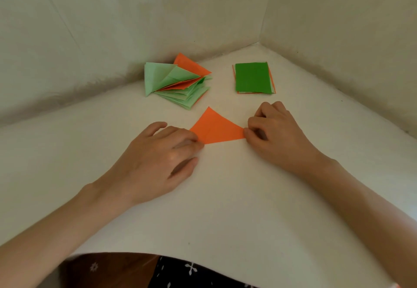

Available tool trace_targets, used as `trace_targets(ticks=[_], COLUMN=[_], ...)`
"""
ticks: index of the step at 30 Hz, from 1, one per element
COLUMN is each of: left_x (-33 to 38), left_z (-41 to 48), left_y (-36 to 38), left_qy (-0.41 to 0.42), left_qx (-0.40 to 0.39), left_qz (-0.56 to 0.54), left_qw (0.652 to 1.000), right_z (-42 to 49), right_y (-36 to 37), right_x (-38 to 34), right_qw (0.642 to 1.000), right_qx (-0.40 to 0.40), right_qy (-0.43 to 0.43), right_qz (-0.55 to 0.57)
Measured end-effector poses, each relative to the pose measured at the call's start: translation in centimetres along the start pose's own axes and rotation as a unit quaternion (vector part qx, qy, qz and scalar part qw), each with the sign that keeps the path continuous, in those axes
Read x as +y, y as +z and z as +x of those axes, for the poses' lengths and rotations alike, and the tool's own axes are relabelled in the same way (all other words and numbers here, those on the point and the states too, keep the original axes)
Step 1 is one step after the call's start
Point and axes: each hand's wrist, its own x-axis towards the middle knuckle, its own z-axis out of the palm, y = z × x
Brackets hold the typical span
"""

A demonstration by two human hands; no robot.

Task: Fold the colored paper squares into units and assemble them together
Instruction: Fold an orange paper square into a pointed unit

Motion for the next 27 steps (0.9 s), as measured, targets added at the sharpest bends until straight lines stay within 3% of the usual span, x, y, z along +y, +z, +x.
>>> trace_targets(ticks=[5, 10, 21, 23, 27], left_x=[1.9, 3.8, 0.7, 0.7, 0.6], left_z=[2.9, 5.1, 1.3, 1.3, 1.0], left_y=[-0.1, 1.2, 0.5, 0.5, 0.5], left_qy=[-0.014, 0.008, -0.028, -0.031, -0.041], left_qx=[0.029, -0.007, -0.01, -0.008, -0.035], left_qz=[0.015, 0.009, 0.017, 0.009, 0.016], left_qw=[0.999, 1.0, 0.999, 0.999, 0.998], right_z=[-0.2, -0.3, -0.7, -0.7, -1.1], right_y=[0.0, 0.0, -0.6, -1.0, -1.2], right_x=[-0.2, -0.4, -0.6, -0.8, -0.3], right_qw=[1.0, 1.0, 0.996, 0.999, 0.987], right_qx=[0.014, 0.025, -0.058, -0.042, -0.049], right_qy=[-0.001, 0.001, 0.057, 0.021, -0.137], right_qz=[0.008, 0.006, -0.034, -0.015, -0.073])
